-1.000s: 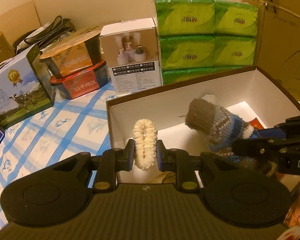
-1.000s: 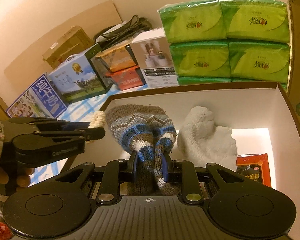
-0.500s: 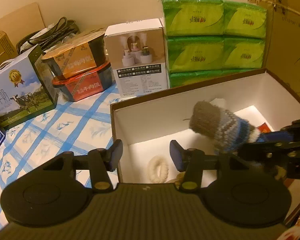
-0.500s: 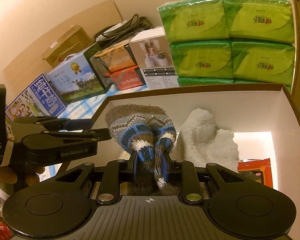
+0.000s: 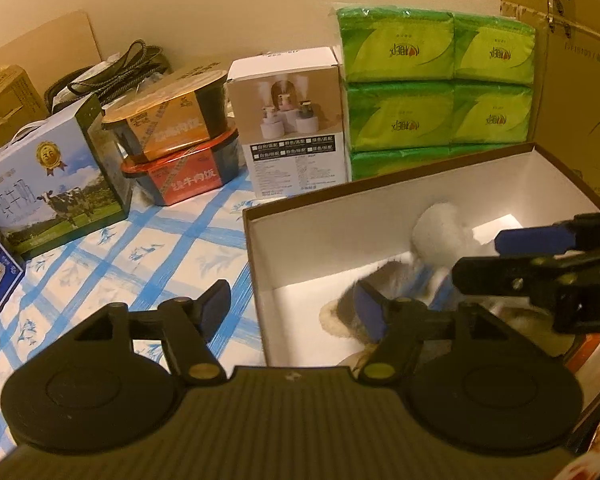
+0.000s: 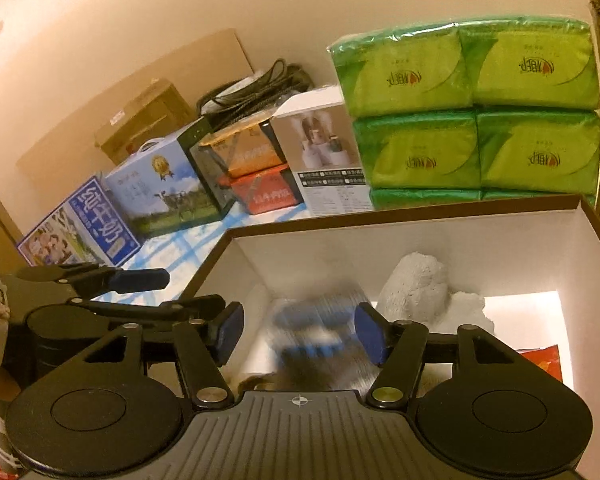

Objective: Organize soft objects
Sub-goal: 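Open the left tool over the box while the right tool releases the striped sock, then move both open tools back to the cloths and sponge on the bed, then grasp the grey towel cloth with the blue cloth under it using the left tool, then grasp the black oval sponge with the right tool while the left tool holds the cloths, then carry the cloths and black sponge over the white box with both tools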

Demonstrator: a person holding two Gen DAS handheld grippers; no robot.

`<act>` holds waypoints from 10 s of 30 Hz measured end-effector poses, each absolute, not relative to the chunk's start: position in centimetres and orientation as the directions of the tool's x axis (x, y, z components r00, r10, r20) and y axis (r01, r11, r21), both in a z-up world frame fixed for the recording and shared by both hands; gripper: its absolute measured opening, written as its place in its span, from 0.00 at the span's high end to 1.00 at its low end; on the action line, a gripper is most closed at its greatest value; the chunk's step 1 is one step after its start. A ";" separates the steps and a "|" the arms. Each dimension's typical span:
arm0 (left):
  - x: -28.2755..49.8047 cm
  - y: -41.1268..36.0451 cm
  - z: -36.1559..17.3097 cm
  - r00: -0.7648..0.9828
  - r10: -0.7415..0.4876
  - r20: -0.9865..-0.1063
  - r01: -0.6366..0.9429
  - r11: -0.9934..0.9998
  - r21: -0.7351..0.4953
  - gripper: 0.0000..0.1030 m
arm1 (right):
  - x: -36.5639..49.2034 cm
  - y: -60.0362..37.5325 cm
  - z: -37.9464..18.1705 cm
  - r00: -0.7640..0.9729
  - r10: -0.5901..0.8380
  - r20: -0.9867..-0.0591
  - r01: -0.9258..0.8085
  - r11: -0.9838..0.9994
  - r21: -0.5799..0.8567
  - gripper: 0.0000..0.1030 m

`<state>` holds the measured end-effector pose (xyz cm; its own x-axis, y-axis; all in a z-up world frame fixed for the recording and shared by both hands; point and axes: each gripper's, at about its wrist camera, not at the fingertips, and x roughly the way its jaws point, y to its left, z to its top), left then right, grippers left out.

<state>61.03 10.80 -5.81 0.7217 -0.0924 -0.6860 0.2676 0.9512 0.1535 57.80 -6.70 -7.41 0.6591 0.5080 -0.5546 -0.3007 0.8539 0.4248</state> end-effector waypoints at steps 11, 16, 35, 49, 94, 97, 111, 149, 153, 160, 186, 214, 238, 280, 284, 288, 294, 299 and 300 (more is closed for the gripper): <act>58.3 12.5 -4.9 0.694 -0.062 -0.717 0.209 0.971 0.119 0.22 | 55.6 -8.1 -6.7 0.640 0.477 -0.602 -0.299 0.877 0.377 0.21; 56.1 13.5 -3.4 0.691 0.000 -0.723 0.163 0.974 0.156 0.22 | 53.9 -9.2 -5.5 0.642 0.468 -0.607 -0.286 0.881 0.376 0.16; 43.4 20.3 3.3 0.646 0.088 -0.758 -0.065 0.996 0.060 0.22 | 44.1 -12.9 -0.6 0.663 0.455 -0.594 -0.282 0.887 0.365 0.07; 30.5 17.8 6.1 0.760 0.023 -0.650 -0.044 0.999 -0.016 0.22 | 34.8 -16.6 1.0 0.675 0.470 -0.569 -0.292 0.878 0.379 0.06; 17.6 -0.7 -3.3 0.589 -0.147 -0.795 0.140 0.987 -0.079 0.22 | 18.2 -23.5 -6.4 0.564 0.368 -0.740 -0.164 0.927 0.336 0.06; 17.7 -0.9 -3.5 0.583 -0.147 -0.799 0.144 0.987 -0.076 0.22 | 18.1 -23.5 -6.7 0.556 0.370 -0.744 -0.165 0.927 0.338 0.06; 18.7 -1.5 -5.3 0.559 -0.143 -0.817 0.175 0.983 -0.053 0.22 | 18.9 -23.5 -8.2 0.525 0.368 -0.767 -0.150 0.928 0.342 0.06; 25.4 -2.8 -15.3 0.539 -0.249 -0.805 0.345 0.937 -0.059 0.20 | 22.7 -26.0 -12.8 0.536 0.320 -0.781 -0.067 0.939 0.338 0.06; 25.2 -3.2 -15.5 0.551 -0.259 -0.793 0.368 0.929 -0.047 0.24 | 23.1 -26.1 -13.1 0.540 0.315 -0.780 -0.072 0.941 0.330 0.07; 24.6 -3.7 -14.9 0.543 -0.322 -0.775 0.412 0.907 -0.088 0.71 | 23.8 -25.6 -13.5 0.558 0.286 -0.779 -0.111 0.956 0.272 0.07; 24.5 1.9 -14.1 0.618 -0.130 -0.775 0.204 0.979 -0.002 0.21 | 26.6 -24.5 -15.6 0.594 0.236 -0.769 -0.136 0.972 0.193 0.13; 26.1 -2.1 -14.4 0.567 -0.228 -0.791 0.271 0.959 -0.083 0.77 | 27.4 -23.1 -16.5 0.596 0.166 -0.785 -0.177 0.981 0.073 0.38; 21.3 -2.9 -7.2 0.648 -0.221 -0.729 0.253 0.965 -0.067 0.78 | 23.0 -24.2 -9.9 0.636 0.288 -0.716 -0.228 0.956 0.183 0.41; 41.2 -5.8 8.0 0.824 -0.027 -0.566 0.104 0.989 0.105 0.78 | 39.0 -24.0 1.8 0.697 0.422 -0.579 -0.297 0.906 0.303 0.41; 44.6 -5.8 7.7 0.814 0.011 -0.580 0.073 0.990 0.122 0.78 | 41.9 -23.2 1.6 0.691 0.421 -0.587 -0.311 0.907 0.284 0.41; 47.8 -5.6 7.1 0.800 0.045 -0.599 0.042 0.991 0.131 0.78 | 44.8 -22.4 0.9 0.679 0.419 -0.602 -0.318 0.908 0.273 0.41; 51.2 -5.5 5.6 0.774 0.084 -0.628 0.010 0.990 0.144 0.77 | 48.5 -21.6 -0.6 0.663 0.412 -0.624 -0.318 0.911 0.264 0.41; 53.2 -5.7 4.0 0.750 0.113 -0.652 -0.011 0.987 0.159 0.77 | 51.3 -21.1 -2.1 0.650 0.406 -0.642 -0.313 0.913 0.260 0.41; 53.5 -5.7 3.7 0.745 0.117 -0.656 -0.015 0.987 0.159 0.77 | 51.7 -21.1 -2.3 0.649 0.405 -0.644 -0.315 0.914 0.257 0.41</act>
